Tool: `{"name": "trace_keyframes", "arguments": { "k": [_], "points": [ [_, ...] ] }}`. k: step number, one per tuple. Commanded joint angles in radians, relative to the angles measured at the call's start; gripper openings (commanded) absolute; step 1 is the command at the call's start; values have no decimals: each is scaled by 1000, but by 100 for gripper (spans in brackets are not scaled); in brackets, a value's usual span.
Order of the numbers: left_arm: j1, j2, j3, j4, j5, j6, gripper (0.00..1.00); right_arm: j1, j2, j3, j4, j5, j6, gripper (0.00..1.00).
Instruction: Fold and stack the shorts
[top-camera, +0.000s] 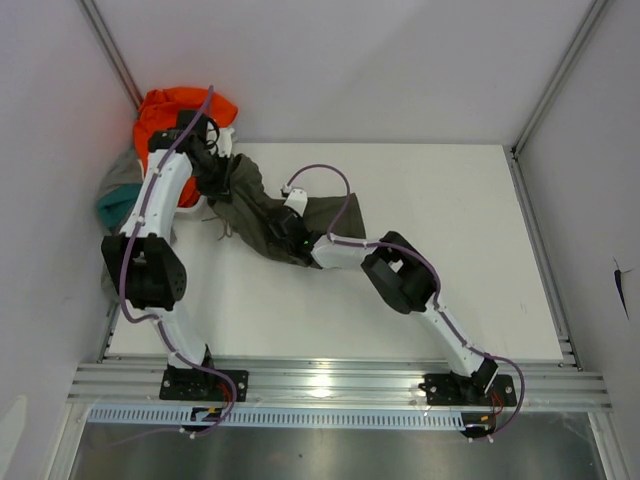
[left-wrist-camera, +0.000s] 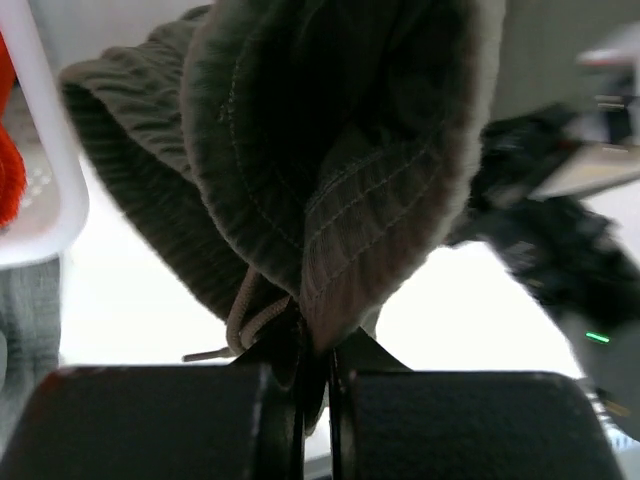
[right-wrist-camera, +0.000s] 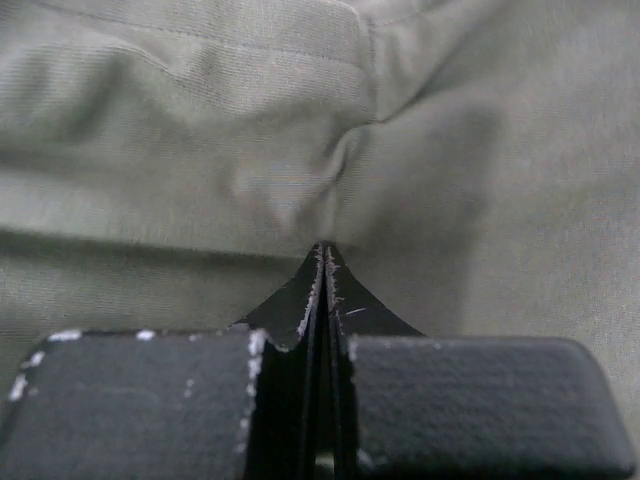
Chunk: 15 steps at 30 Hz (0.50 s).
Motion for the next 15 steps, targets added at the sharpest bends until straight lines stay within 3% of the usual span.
{"name": "trace_keyframes", "arguments": {
  "k": [1, 9, 15],
  "points": [
    [5, -74, 30, -76, 40, 31, 0, 39, 77, 68, 3, 37, 75, 0],
    [3, -127, -74, -57, 37, 43, 0, 77, 131, 109, 58, 6, 64, 0],
    [93, -146, -243, 55, 78, 23, 1, 59, 82, 111, 55, 23, -9, 2]
  ]
}}
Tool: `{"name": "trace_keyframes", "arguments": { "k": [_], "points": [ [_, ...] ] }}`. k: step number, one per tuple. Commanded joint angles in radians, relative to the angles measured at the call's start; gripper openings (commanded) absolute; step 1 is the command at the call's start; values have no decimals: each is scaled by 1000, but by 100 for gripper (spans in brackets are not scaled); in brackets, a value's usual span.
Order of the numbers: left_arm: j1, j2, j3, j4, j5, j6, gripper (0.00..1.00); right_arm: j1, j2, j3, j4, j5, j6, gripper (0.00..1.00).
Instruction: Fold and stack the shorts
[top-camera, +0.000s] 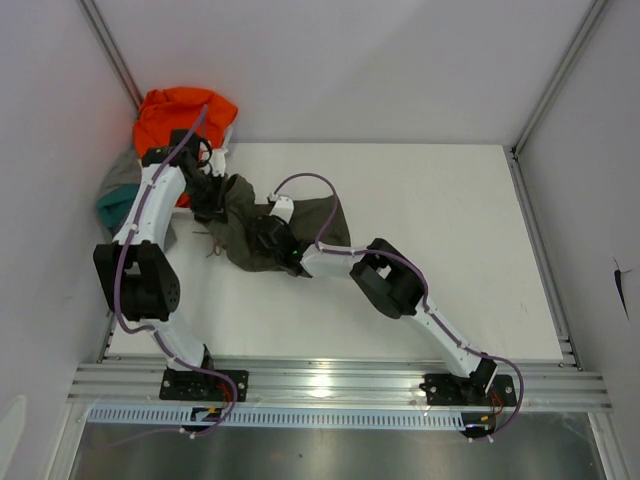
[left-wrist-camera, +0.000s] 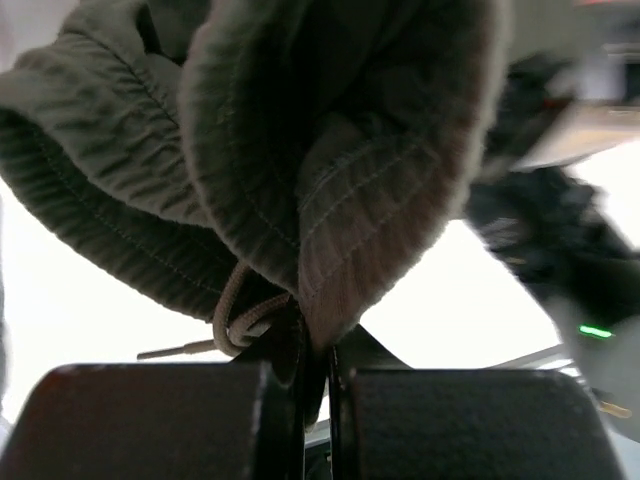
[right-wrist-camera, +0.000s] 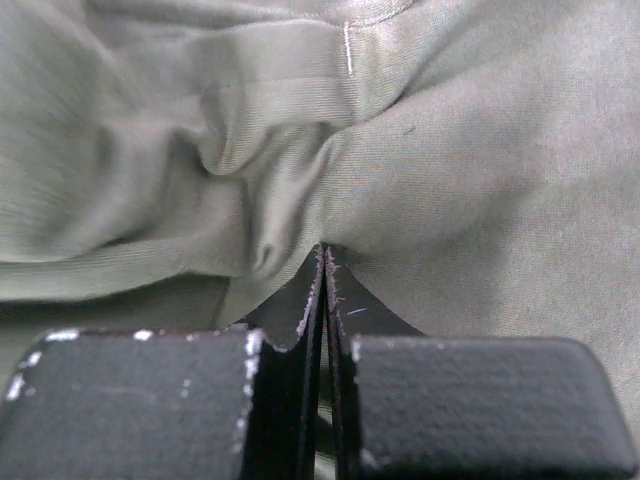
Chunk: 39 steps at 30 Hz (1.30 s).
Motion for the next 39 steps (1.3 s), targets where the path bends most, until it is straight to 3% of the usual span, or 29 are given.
{"name": "trace_keyframes", "arguments": {
  "k": [1, 13, 17, 23, 26, 27, 30, 32, 37, 39],
  "points": [
    [92, -40, -77, 88, 35, 1, 0, -14, -18, 27, -27, 29, -56, 2],
    [307, -71, -336, 275, 124, -16, 0, -65, -123, -120, -52, 37, -87, 4],
    [313, -86, -378, 321, 121, -32, 0, -86, -234, -310, 66, 5, -137, 7],
    [319, -48, -402, 363, 148, -60, 3, -99, -304, -320, -9, -17, -158, 7],
    [321, -25, -422, 382, 162, -60, 19, -99, -317, -349, 8, -21, -161, 7],
    [321, -22, -422, 392, 159, -60, 32, -97, -315, -349, 4, -21, -165, 7],
    [327, -15, -435, 404, 168, -57, 54, -99, -303, -347, -27, -14, -158, 7],
    [330, -20, -436, 406, 176, -54, 64, -105, -303, -358, -41, -3, -147, 7],
    [344, -25, -438, 401, 181, -48, 75, -115, -422, -502, 82, -28, -185, 8],
    [354, -28, -436, 402, 173, -49, 95, -118, -459, -492, 54, -31, -207, 9]
  ]
}}
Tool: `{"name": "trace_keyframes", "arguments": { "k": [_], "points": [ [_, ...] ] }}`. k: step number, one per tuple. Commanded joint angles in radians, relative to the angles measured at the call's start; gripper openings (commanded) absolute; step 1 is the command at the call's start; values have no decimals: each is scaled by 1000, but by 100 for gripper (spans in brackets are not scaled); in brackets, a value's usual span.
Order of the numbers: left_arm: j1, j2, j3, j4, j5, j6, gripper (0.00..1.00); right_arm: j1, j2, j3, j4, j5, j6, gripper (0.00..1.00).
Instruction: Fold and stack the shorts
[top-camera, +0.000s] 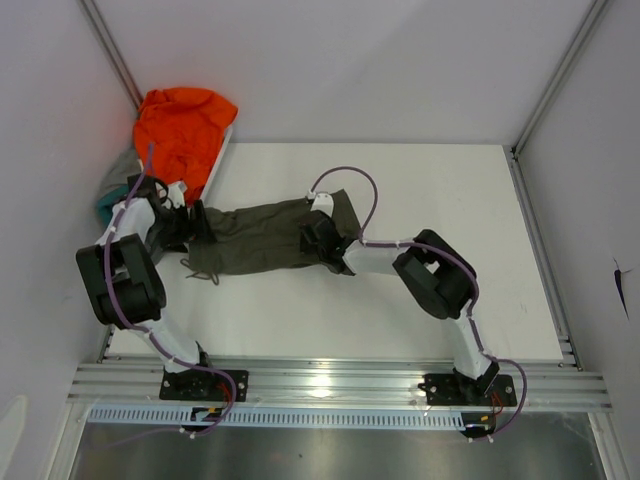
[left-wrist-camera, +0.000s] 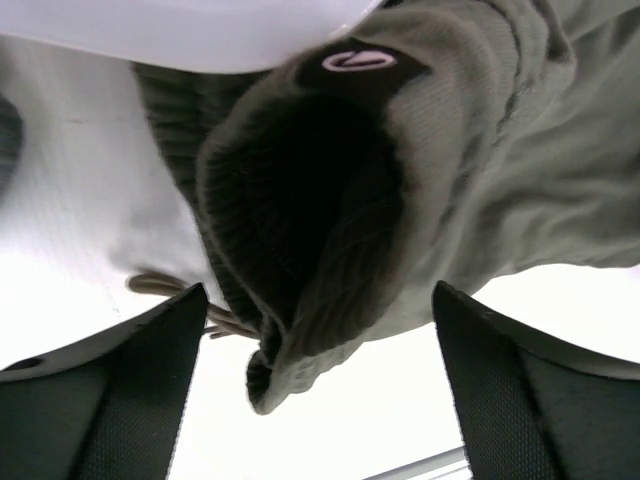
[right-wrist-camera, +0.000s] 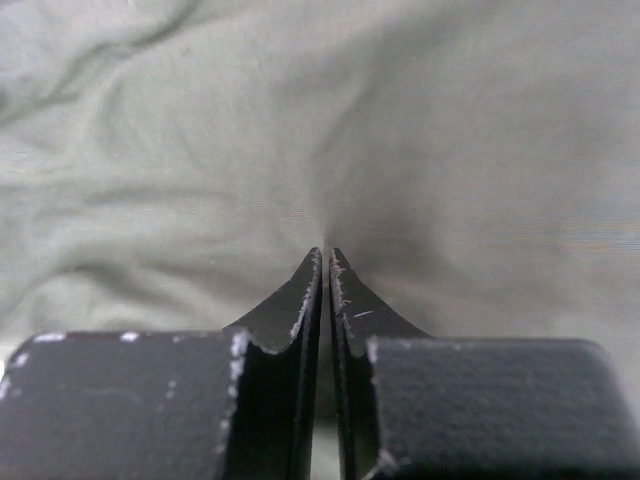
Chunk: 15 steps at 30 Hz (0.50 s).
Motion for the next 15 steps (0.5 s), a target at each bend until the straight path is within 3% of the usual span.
{"name": "trace_keyframes", "arguments": {
  "k": [1, 3, 9, 15],
  "points": [
    [31, -10, -6, 26, 23, -2, 97, -12, -123, 6, 20, -16, -56, 10],
    [49, -13, -9, 28, 22, -3, 99, -34, -148, 5, 5, -50, -65, 13],
    [91, -27, -15, 28, 26, 6, 99, -81, -252, -34, -77, -100, -35, 46],
    [106, 2, -40, 61, 78, -3, 99, -195, -355, -220, -5, -211, 90, 58]
  ]
}}
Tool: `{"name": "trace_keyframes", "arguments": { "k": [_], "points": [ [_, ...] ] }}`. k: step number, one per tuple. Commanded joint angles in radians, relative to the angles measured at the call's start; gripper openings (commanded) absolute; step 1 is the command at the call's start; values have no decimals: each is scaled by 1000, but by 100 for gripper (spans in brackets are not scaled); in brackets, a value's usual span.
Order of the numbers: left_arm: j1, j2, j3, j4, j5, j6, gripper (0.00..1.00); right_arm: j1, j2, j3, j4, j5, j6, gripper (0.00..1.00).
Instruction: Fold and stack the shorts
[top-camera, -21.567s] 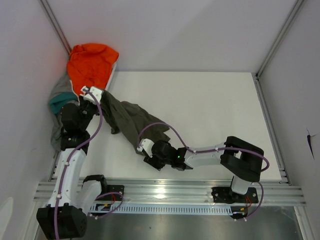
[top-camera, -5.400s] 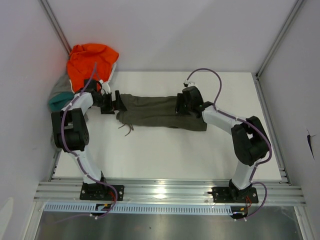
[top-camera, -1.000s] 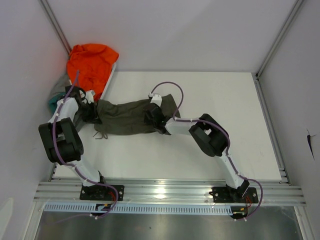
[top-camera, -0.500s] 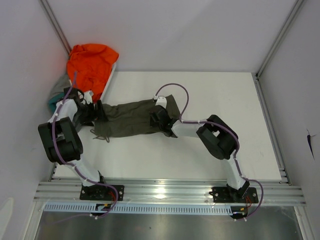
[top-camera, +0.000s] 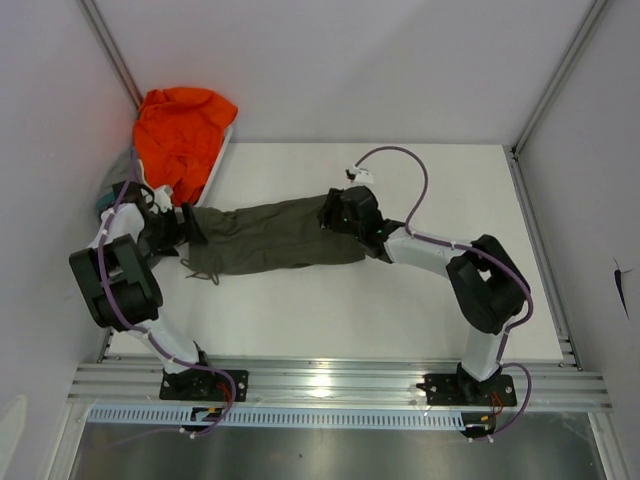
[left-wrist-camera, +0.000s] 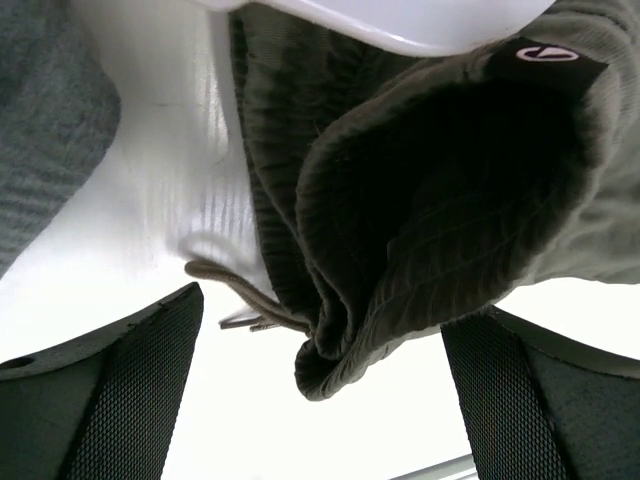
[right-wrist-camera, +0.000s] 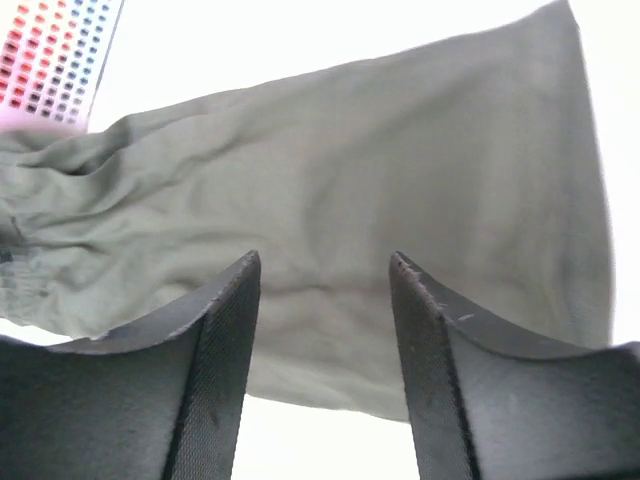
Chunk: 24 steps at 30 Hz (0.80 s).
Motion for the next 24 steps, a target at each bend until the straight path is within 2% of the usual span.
{"name": "trace_keyframes", "arguments": {
  "k": [1, 5, 11, 16, 24],
  "points": [
    [12, 5, -28, 56, 66, -8, 99, -74, -64, -112, 39, -71, 76, 58],
    [14, 33, -39, 123, 91, -19, 99, -126, -54, -102, 10, -132, 35, 61],
    [11, 115, 30, 82, 144, -32, 99, -152, 6, -45, -61, -182, 5, 62],
    [9, 146, 40, 48, 154, -40, 99, -150, 11, -74, -18, -200, 18, 62],
    [-1, 100, -25, 142, 114, -80, 99, -135, -1, -89, 16, -225, 27, 62]
  ]
}}
